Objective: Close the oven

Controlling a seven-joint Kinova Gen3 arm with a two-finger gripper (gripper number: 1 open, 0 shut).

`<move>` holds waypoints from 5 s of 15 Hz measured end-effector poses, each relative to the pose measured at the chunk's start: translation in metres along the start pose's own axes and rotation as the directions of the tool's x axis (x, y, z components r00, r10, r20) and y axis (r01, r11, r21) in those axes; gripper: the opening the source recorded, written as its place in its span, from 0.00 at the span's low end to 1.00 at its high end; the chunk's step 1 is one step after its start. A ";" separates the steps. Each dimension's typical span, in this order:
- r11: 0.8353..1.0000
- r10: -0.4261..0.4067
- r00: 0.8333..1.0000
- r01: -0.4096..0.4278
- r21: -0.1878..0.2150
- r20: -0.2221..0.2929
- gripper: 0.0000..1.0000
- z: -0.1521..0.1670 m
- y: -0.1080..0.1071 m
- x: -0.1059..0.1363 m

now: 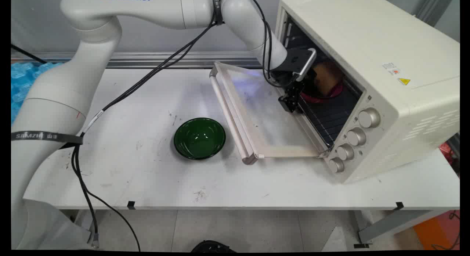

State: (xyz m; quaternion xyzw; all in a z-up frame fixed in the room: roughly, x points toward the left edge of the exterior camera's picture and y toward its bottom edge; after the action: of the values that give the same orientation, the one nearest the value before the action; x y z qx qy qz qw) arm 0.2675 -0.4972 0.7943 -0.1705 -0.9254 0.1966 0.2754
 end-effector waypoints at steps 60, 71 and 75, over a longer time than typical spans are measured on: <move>0.543 -0.839 0.536 0.812 0.215 0.093 0.00 -0.297 0.218 -0.024; 0.504 -0.862 0.503 0.841 0.196 0.057 0.00 -0.278 0.244 -0.059; 0.493 -0.867 0.498 0.849 0.189 0.021 0.00 -0.263 0.249 -0.069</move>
State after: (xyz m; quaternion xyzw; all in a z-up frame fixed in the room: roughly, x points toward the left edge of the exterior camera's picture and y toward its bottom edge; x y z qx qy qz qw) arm 0.5251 -0.2403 0.8526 0.3458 -0.8831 0.1132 0.2962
